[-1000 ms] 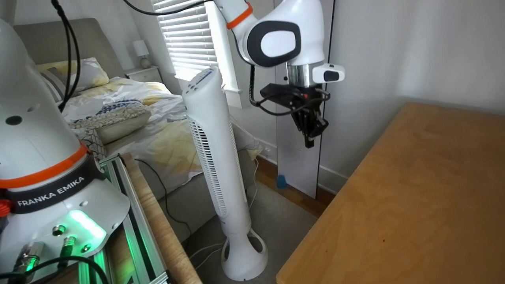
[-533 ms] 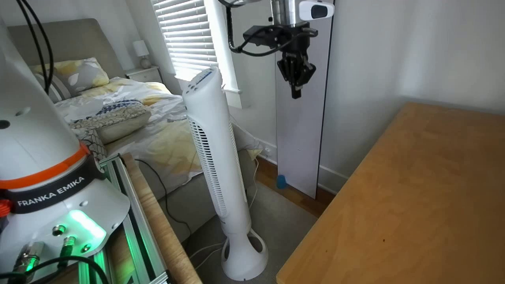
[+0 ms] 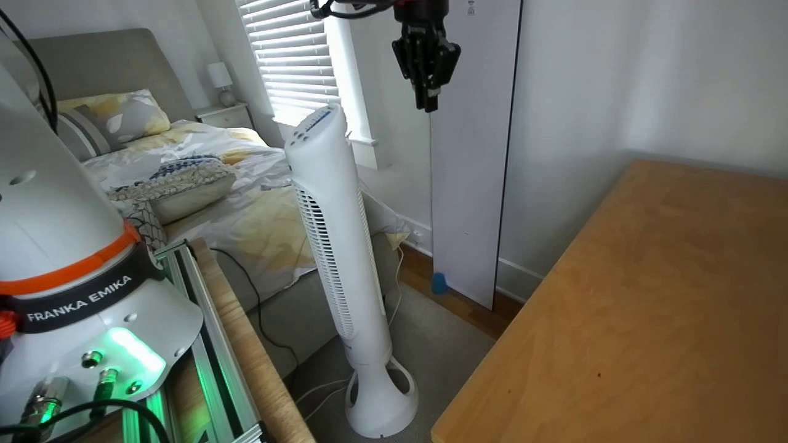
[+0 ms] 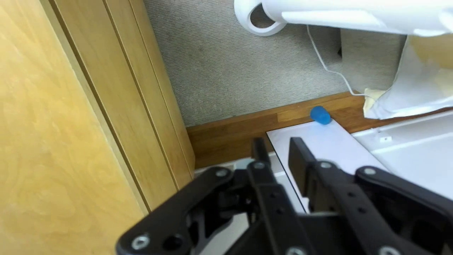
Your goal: Close the top drawer
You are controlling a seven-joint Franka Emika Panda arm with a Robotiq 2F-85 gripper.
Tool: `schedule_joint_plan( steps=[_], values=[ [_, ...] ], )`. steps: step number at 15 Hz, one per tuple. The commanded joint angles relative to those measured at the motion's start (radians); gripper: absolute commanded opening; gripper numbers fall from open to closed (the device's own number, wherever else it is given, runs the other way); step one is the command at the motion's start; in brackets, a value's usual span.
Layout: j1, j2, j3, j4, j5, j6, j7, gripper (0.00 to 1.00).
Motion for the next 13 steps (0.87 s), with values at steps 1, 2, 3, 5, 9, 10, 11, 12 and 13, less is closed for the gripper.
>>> schedule_joint_plan(
  steps=[1,2,3,5,9,10,11,12,13],
  values=[
    [-0.030,-0.186,0.004,-0.088,0.024,-0.121,-0.140,0.56],
    [-0.030,-0.221,-0.002,-0.099,0.028,-0.141,-0.178,0.62],
    [-0.025,-0.261,-0.011,-0.116,0.042,-0.140,-0.227,0.69],
    [-0.010,-0.327,-0.033,-0.146,0.086,-0.142,-0.302,0.84],
    [-0.007,-0.325,-0.035,-0.131,0.107,-0.130,-0.343,1.00],
    [-0.004,-0.342,-0.038,-0.140,0.110,-0.130,-0.351,0.97],
    [-0.004,-0.345,-0.038,-0.138,0.109,-0.130,-0.349,1.00],
    [-0.004,-0.342,-0.038,-0.136,0.109,-0.130,-0.349,1.00],
    [-0.004,-0.336,-0.038,-0.134,0.109,-0.130,-0.349,1.00]
  ],
)
